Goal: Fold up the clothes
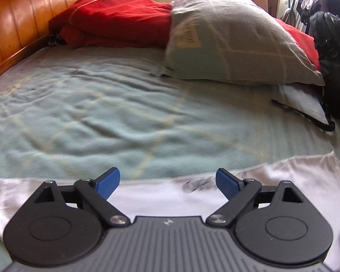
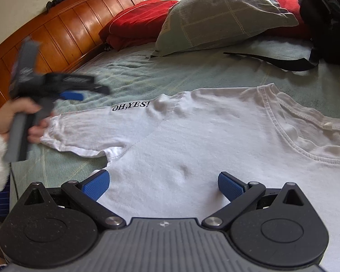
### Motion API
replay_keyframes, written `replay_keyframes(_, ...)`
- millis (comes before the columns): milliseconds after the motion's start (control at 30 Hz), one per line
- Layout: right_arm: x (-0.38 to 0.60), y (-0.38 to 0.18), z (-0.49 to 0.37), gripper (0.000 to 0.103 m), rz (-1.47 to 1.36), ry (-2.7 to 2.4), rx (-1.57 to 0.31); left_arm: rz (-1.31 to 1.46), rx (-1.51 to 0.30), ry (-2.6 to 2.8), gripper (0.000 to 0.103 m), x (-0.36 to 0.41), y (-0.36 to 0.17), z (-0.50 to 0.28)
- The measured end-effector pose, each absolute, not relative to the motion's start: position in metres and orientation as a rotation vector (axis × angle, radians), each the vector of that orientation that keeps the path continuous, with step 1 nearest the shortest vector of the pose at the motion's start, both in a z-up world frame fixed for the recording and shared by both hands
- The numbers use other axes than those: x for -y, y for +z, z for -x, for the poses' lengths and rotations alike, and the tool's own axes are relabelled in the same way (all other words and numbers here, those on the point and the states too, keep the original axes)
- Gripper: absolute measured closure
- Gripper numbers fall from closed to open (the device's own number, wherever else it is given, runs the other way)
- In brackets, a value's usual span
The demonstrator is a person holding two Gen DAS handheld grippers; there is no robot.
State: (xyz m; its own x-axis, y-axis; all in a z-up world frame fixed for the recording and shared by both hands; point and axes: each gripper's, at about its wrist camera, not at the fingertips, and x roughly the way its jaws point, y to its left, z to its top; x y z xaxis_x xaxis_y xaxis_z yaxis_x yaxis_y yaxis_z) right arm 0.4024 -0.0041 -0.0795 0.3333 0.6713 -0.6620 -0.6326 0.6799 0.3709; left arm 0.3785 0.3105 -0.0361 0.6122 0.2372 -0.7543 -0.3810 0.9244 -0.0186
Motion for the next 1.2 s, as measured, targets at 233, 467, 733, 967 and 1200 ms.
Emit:
replay_keyframes(233, 0.0, -0.081, -0.401, 0.0, -0.036, 0.86, -0.893, 0.412, -0.871, 0.421, 0.011, -0.373, -0.067, -0.317)
replay_keyframes(467, 0.001, -0.082, -0.402, 0.0, -0.04, 0.862, -0.895, 0.346, -0.82, 0.537, 0.012, -0.38, -0.062, -0.289)
replay_keyframes(733, 0.001, -0.083, -0.403, 0.0, -0.044, 0.863, -0.897, 0.233, -0.83, 0.407, 0.011, -0.344, -0.07, -0.278)
replay_keyframes(967, 0.002, -0.084, -0.405, 0.0, -0.055, 0.864, -0.9, 0.273, -0.814, 0.476, 0.011, -0.36, -0.06, -0.258)
replay_keyframes(1200, -0.001, -0.085, -0.402, 0.0, -0.025, 0.858, -0.89, 0.404, -0.741, 0.54, 0.011, -0.413, -0.062, -0.281)
